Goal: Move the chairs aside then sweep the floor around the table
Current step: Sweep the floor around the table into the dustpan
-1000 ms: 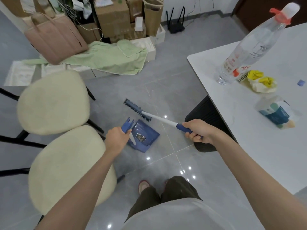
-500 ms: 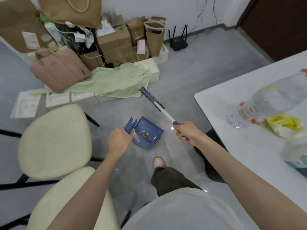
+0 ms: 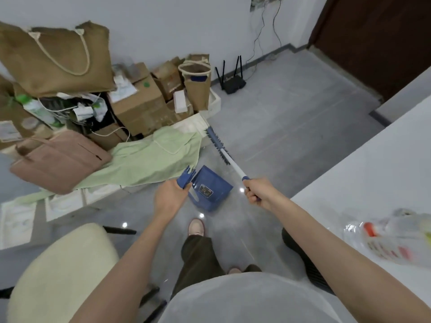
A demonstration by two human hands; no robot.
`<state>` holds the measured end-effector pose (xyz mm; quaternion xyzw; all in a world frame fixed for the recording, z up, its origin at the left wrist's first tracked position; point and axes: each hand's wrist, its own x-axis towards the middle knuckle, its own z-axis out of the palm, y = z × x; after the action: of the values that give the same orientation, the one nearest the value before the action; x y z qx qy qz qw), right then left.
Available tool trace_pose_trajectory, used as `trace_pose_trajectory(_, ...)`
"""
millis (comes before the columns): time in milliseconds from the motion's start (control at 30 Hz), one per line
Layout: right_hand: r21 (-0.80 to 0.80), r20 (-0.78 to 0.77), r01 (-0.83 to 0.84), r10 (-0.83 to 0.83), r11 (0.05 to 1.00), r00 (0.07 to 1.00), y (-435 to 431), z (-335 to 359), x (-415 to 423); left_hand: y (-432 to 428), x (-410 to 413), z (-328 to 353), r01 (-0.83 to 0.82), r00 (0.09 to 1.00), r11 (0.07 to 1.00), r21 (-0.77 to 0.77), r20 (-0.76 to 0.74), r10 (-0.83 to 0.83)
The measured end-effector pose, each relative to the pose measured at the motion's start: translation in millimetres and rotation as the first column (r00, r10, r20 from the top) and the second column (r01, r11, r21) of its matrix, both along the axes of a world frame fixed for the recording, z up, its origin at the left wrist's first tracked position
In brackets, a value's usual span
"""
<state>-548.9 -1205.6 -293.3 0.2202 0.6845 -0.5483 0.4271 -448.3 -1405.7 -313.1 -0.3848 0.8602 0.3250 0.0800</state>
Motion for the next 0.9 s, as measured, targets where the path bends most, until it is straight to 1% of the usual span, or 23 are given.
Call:
trace_pose_trajectory(133,0.059,-0.015,0.092,-0.091,0.994,0.996,-28,-10,-52,-34,-76,1,0.089,0.996,0.996,0.017,0.009,-0.089)
trace_pose_trajectory(267,0.052,-0.029,0.232,-0.23,0.971,0.973,-48,-19,-93,-61,-146,7,0.211,0.977,0.977,0.033,0.032,-0.212)
trace_pose_trajectory(333,0.067,-0.047,0.307,-0.304,0.949,0.951,-53,-23,-119,-74,-190,9,0.278,0.96,0.96,0.04,0.012,-0.278)
trace_pose_trajectory(433,0.11,-0.083,0.389,-0.381,0.915,0.921,-49,-28,-152,-83,-249,10,0.433,0.901,0.901,-0.019,0.022,-0.433)
trace_pose_trajectory(467,0.122,-0.092,0.426,-0.417,0.897,0.904,-45,-31,-166,-81,-273,11,0.472,0.882,0.881,-0.025,0.03,-0.471)
trace_pose_trajectory(533,0.157,-0.127,0.446,-0.43,0.881,0.894,-36,-36,-180,-77,-299,14,0.484,0.874,0.875,-0.011,0.037,-0.484)
trace_pose_trajectory(600,0.183,-0.143,0.491,-0.471,0.852,0.871,-25,-42,-209,-70,-342,17,0.509,0.86,0.86,-0.011,0.044,-0.509)
trace_pose_trajectory(733,0.234,-0.167,0.558,-0.533,0.796,0.83,-3,-55,-273,-50,-425,21,0.585,0.811,0.81,-0.049,0.007,-0.585)
trace_pose_trajectory(900,0.326,-0.163,0.547,-0.524,0.771,0.836,32,-64,-356,-10,-517,20,0.655,0.753,0.752,-0.072,-0.022,-0.658)
